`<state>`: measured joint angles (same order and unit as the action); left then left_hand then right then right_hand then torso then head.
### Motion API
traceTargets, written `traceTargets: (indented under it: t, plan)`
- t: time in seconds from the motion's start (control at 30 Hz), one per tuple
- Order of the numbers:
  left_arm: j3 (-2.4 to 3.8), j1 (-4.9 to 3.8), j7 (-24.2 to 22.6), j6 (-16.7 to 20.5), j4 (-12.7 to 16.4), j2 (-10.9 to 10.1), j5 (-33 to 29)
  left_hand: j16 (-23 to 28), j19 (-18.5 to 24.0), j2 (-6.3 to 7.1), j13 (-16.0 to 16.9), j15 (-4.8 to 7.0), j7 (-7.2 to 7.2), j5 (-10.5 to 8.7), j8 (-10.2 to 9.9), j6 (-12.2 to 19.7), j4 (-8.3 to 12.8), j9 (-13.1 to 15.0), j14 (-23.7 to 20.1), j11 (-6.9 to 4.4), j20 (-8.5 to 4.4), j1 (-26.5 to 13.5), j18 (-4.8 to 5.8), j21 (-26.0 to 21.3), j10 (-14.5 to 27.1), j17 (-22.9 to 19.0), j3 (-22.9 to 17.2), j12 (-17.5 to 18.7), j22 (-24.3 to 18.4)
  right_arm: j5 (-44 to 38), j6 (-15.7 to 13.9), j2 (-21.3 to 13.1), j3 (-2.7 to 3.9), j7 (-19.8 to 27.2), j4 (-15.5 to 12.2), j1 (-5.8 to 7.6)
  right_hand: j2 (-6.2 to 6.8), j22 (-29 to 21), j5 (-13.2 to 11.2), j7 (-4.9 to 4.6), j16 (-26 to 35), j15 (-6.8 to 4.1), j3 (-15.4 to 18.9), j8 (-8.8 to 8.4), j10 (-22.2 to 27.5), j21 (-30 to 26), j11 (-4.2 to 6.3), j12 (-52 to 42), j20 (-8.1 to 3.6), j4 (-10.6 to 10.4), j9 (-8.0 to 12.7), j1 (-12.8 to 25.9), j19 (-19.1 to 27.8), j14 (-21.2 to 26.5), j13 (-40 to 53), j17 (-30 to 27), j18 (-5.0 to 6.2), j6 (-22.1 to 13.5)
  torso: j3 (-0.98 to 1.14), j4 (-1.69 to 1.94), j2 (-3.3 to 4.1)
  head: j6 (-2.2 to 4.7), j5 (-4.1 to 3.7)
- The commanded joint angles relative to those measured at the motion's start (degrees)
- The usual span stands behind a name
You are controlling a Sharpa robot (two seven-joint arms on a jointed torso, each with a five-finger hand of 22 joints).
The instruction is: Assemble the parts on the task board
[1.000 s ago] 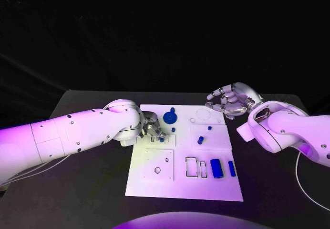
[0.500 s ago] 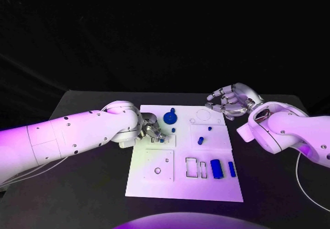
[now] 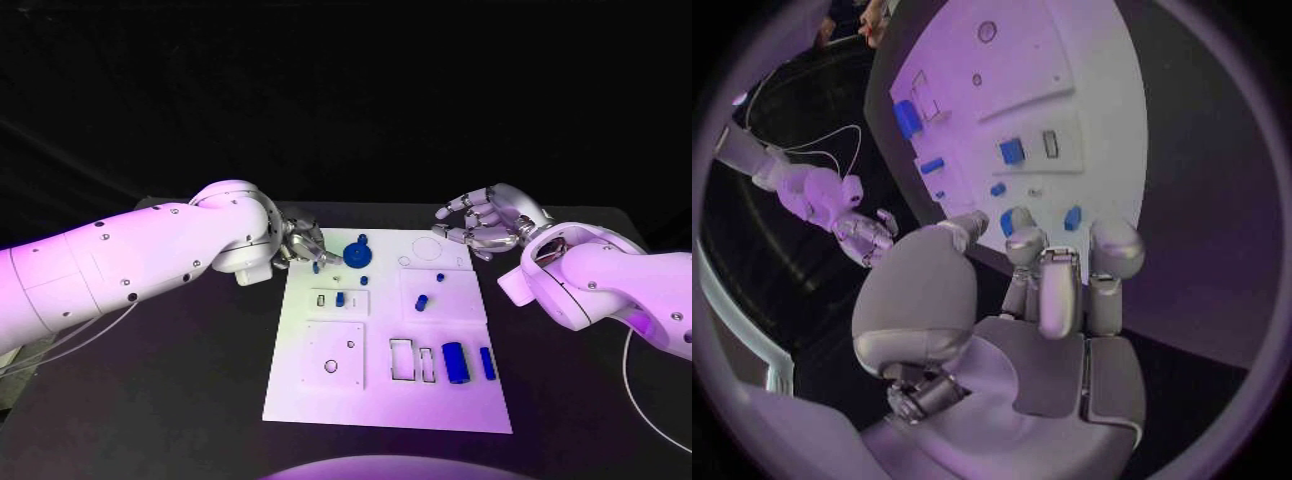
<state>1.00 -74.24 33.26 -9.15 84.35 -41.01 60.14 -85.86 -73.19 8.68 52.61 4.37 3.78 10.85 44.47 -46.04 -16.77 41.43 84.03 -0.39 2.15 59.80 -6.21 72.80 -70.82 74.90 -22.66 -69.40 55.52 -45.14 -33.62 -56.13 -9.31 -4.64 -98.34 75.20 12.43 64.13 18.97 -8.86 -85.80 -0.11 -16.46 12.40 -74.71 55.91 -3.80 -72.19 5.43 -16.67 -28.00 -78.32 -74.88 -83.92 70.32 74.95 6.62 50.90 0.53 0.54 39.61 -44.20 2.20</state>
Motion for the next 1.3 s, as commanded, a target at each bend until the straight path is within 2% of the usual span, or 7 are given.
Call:
traceTargets:
  t: [0.03,0.13,0.37,0.53,0.93,1.13,1.3]
  plan:
    - [0.17,-0.98,0.41,-1.94,-1.68,0.2,-1.89,0.29,0.46,-0.02,-0.41,-0.8,0.42,0.19,-1.19,0.95,0.07,-0.77,3.38,0.37,0.44,0.67,-0.5,-0.39,0.6,5.64,0.66,0.34,-0.29,-0.44,0.4,0.1,0.0,0.54,0.09,-0.05,-0.12,-0.05,0.06,0.17,0.29,-0.32,0.05,0.24,0.25,-0.22,-0.02,0.34,0.07,0.02,-0.08,0.59,0.27,-3.41,-0.04,4.25,0.78,-0.42,0.01,0.07,0.11,0.28,0.08]
    - [0.19,-1.6,0.59,-3.53,-4.35,1.13,-1.5,0.34,0.52,0.03,-0.58,-0.91,0.56,0.13,-1.51,1.08,0.05,-1.01,3.33,0.5,0.56,0.68,-0.52,-0.46,0.75,5.51,0.86,0.39,-0.39,-0.44,0.38,0.14,0.0,0.53,0.15,-0.05,-0.12,-0.05,0.06,0.17,0.29,-0.32,0.05,0.24,0.25,-0.22,-0.02,0.34,0.07,0.02,-0.08,0.59,0.27,-3.41,-0.04,4.25,0.78,-0.42,0.02,0.1,0.1,0.34,0.28]
    - [-0.49,-1.97,0.47,-6.1,-9.71,3.65,0.17,0.48,0.66,0.04,-0.93,-1.05,0.71,0.08,-1.83,1.17,0.01,-1.28,3.23,0.65,0.7,0.56,-0.57,-0.59,1.04,5.23,1.13,0.54,-0.59,-0.43,0.37,0.15,0.0,0.53,0.16,-0.06,-0.12,-0.05,0.06,0.17,0.29,-0.32,0.05,0.24,0.25,-0.22,-0.02,0.34,0.07,0.02,-0.08,0.59,0.27,-3.41,-0.04,4.25,0.78,-0.42,-0.25,0.03,0.29,0.34,0.29]
    - [-1.24,-2.04,0.33,-8.31,-13.02,5.33,0.65,0.54,0.76,-0.09,-0.99,-1.24,0.87,-0.04,-2.15,1.04,-0.06,-1.63,3.15,0.83,0.92,-0.12,-0.6,-0.67,1.27,5.11,1.75,0.47,-0.67,-0.43,0.36,0.16,0.0,0.5,0.15,-0.06,-0.12,-0.05,0.06,0.17,0.29,-0.32,0.05,0.24,0.25,-0.22,-0.02,0.34,0.07,0.02,-0.08,0.59,0.27,-3.41,-0.04,4.25,0.78,-0.42,-0.12,0.02,0.19,0.07,0.39]
    - [-2.67,-1.98,-0.51,-9.92,-17.29,7.6,-0.53,0.56,0.84,-0.52,-0.97,-1.37,0.92,-0.39,-2.42,0.68,-0.12,-2.07,3.08,0.92,1.14,-1.68,-0.65,-0.7,1.44,5.04,3.03,0.22,-0.66,-0.71,-1.18,0.42,0.0,0.88,0.32,-0.06,-0.07,-1.71,0.08,0.21,0.94,-0.33,0.07,0.41,0.72,-2.53,0.02,0.84,0.07,0.11,-0.13,0.79,1.26,-3.04,-0.61,2.94,1.22,-0.45,-0.08,0.05,0.12,-0.27,0.55]
    - [-3.13,-1.88,-1.18,-9.66,-18.55,8.47,-1.67,0.5,0.62,-0.66,-0.53,-1.37,0.89,-0.63,-2.46,0.56,-0.13,-2.18,3.11,0.91,1.17,-2.24,-0.58,-0.47,1.19,5.15,3.48,-0.13,-0.23,-0.75,-1.54,0.63,0.0,0.96,0.41,-0.06,-0.07,-2.18,0.1,0.23,1.23,-0.35,0.05,0.49,1.11,-3.23,0.03,1.27,0.06,0.13,-0.16,0.84,1.55,-2.88,-1.1,2.44,1.33,-0.48,-0.17,-0.02,0.18,-0.28,0.59]
    - [-3.68,-1.74,-1.58,-9.97,-19.44,9.3,-2.15,0.49,0.65,-0.71,-0.46,-1.37,0.88,-0.71,-2.46,0.5,-0.13,-2.22,3.11,0.91,1.18,-2.45,-0.6,-0.5,1.15,5.16,3.65,-0.21,-0.29,-0.76,-1.57,0.74,0.0,0.94,0.44,-0.06,-0.07,-2.18,0.1,0.23,1.23,-0.35,0.05,0.49,1.11,-3.23,0.03,1.27,0.06,0.13,-0.16,0.84,1.55,-2.88,-1.1,2.44,1.33,-0.48,-0.07,0.02,0.13,-0.33,0.63]
